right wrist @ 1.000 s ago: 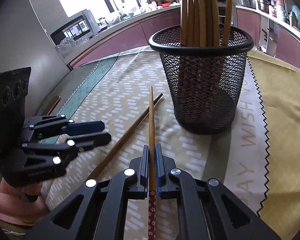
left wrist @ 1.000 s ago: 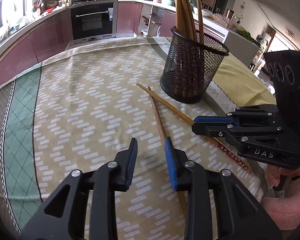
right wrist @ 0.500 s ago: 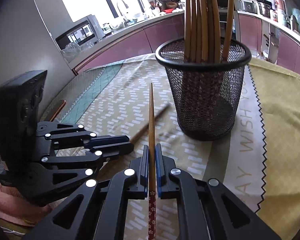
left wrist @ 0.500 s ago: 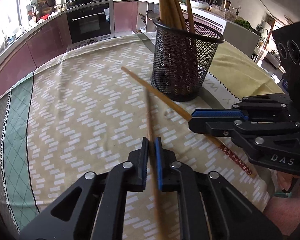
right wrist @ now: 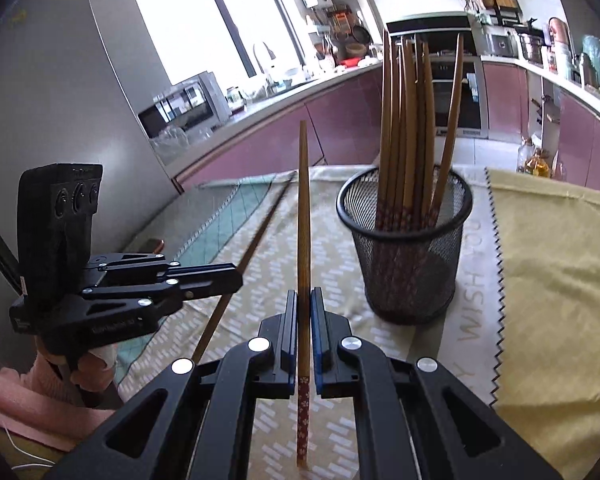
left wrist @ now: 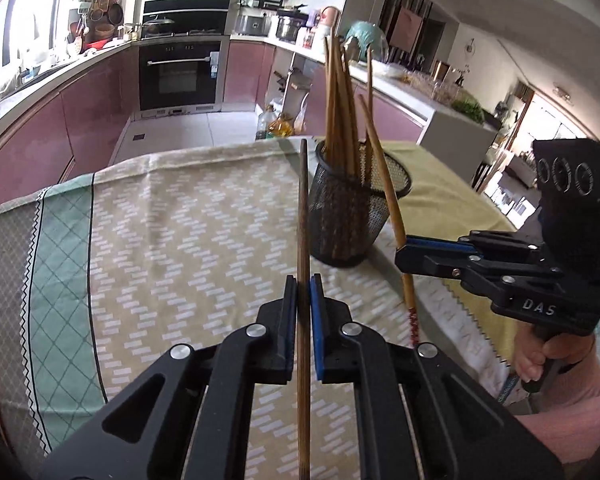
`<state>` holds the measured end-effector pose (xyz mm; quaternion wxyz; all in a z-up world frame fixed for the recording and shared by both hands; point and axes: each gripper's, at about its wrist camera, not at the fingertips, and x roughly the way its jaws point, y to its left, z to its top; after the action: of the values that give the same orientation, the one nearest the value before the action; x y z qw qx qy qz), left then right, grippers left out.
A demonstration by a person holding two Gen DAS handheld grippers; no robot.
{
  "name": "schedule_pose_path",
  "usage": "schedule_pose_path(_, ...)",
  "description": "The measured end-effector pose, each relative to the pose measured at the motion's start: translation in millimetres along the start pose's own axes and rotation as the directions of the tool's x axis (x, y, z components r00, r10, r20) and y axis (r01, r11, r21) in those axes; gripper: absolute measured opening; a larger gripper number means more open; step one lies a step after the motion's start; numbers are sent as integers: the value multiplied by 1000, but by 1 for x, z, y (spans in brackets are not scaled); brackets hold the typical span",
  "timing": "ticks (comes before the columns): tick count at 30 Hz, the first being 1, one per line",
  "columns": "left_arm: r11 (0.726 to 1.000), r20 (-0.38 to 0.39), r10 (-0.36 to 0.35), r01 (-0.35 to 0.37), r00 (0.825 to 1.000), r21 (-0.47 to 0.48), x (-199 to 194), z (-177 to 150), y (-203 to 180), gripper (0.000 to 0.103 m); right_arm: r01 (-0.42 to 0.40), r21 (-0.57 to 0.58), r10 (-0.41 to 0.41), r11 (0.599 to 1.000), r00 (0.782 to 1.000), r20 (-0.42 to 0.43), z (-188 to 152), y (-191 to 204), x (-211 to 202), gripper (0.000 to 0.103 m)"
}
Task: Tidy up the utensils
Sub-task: 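Raise both held chopsticks upright and carry them above the mesh cup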
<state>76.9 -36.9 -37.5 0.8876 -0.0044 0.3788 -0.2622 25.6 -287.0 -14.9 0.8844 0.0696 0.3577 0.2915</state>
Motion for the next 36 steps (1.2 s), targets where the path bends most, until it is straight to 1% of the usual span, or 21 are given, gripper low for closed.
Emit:
schedule_pose_path(5, 1000, 41, -26, 25, 999, 10, -13, 7, -5, 7, 6, 3, -6, 1000, 1000, 30, 4, -3, -10, 6)
schedule_pose_path(12, 999, 68, -46, 45, 997, 18, -19, 10, -11, 7, 8, 0, -8, 1000, 999, 50, 7, -5, -17, 6)
schedule_pose_path(20, 999, 86, -50, 47, 995, 27, -24, 13, -17, 7, 11, -5, -11, 1000, 998, 66, 11, -3, -20, 6)
schedule_pose_path(36, 997, 137, -70, 67, 988, 23, -36, 24, -18, 7, 51, -21, -48, 998, 990, 130, 27, -3, -38, 6)
